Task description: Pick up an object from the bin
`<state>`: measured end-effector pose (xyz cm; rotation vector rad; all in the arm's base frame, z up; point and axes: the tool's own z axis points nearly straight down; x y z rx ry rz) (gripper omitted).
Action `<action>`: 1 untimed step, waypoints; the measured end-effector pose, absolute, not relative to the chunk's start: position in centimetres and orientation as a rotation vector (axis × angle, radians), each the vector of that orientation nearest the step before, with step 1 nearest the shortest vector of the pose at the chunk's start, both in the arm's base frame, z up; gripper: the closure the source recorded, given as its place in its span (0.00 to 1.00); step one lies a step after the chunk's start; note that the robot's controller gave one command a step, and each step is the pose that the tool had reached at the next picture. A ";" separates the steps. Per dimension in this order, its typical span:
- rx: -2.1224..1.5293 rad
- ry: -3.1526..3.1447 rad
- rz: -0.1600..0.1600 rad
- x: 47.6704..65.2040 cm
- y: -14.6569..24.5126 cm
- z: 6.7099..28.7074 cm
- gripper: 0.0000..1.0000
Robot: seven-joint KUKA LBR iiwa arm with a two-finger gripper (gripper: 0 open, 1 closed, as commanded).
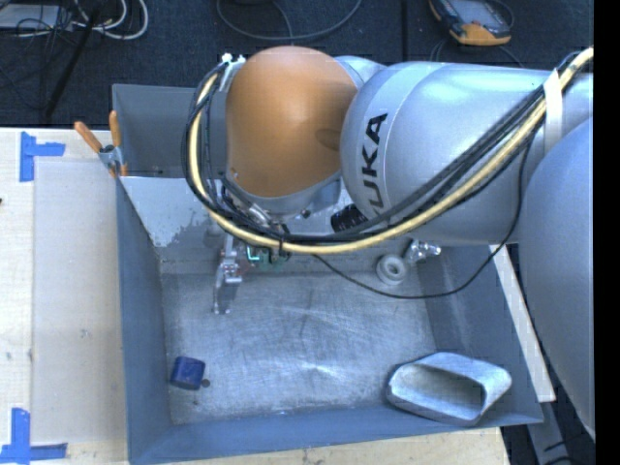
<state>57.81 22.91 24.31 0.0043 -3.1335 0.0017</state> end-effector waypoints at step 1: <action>1.036 -2.967 -0.002 53.1 24.1 7.0 0.00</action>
Offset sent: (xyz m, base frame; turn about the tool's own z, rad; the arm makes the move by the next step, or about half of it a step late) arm -0.0471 0.0108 -0.1731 -0.6712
